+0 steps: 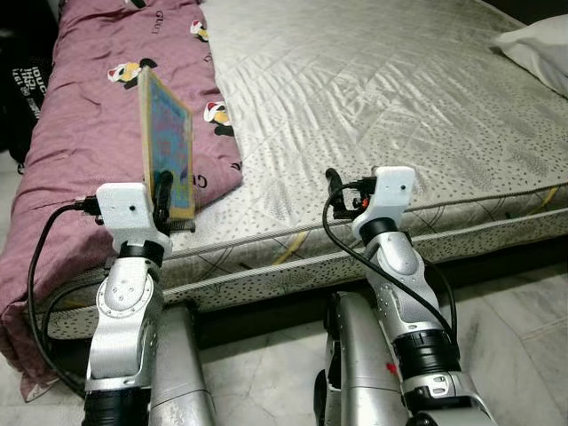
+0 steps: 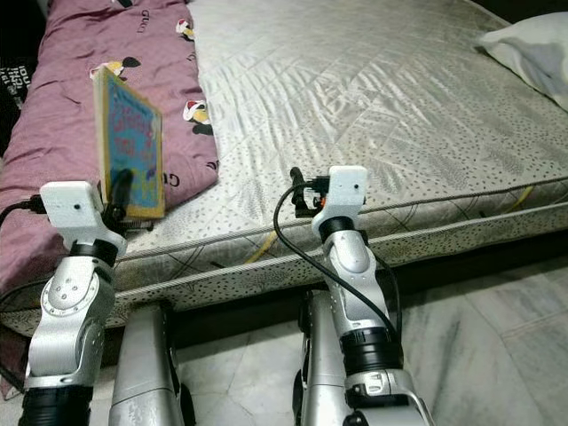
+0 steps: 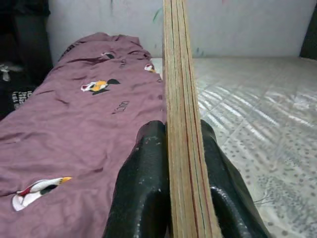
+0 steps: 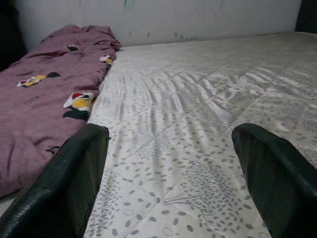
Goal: Clean up the room
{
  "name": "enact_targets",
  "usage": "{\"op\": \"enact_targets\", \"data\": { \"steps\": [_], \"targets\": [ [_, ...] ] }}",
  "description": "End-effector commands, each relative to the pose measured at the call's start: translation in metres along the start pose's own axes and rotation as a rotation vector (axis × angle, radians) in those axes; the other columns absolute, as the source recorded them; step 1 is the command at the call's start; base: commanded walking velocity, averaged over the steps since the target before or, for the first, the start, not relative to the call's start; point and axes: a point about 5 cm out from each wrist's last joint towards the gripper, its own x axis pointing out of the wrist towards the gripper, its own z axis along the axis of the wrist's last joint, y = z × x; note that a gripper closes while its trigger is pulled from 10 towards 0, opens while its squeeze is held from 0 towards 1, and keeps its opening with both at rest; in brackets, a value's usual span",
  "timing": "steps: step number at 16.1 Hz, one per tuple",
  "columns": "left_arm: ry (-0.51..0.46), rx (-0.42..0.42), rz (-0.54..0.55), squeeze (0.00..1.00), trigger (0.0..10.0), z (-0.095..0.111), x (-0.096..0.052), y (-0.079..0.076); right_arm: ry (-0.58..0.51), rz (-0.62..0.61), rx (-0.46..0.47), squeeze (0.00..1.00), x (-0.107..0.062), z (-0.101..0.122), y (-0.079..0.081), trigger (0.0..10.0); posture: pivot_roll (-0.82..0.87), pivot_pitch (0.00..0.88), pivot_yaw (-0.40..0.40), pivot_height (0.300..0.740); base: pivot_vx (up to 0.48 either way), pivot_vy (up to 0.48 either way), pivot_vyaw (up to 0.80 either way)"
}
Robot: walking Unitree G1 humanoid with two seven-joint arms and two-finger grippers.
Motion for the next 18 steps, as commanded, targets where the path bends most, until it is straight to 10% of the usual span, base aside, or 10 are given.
{"op": "enact_targets", "data": {
  "steps": [1,18],
  "targets": [
    [-0.062,0.005,-0.009,0.00,10.0,0.014,0.000,-0.004,-0.045,0.004,0.002,0.00,-0.001,0.009,-0.002,10.0,0.02,0.000,-0.015,0.493,0.000,0.000,0.00],
    [0.012,0.036,0.006,0.00,10.0,-0.004,0.002,-0.008,-0.065,0.012,-0.023,0.00,0.007,0.020,-0.009,10.0,-0.01,0.000,-0.027,0.665,0.000,0.000,0.00]
  ]
}}
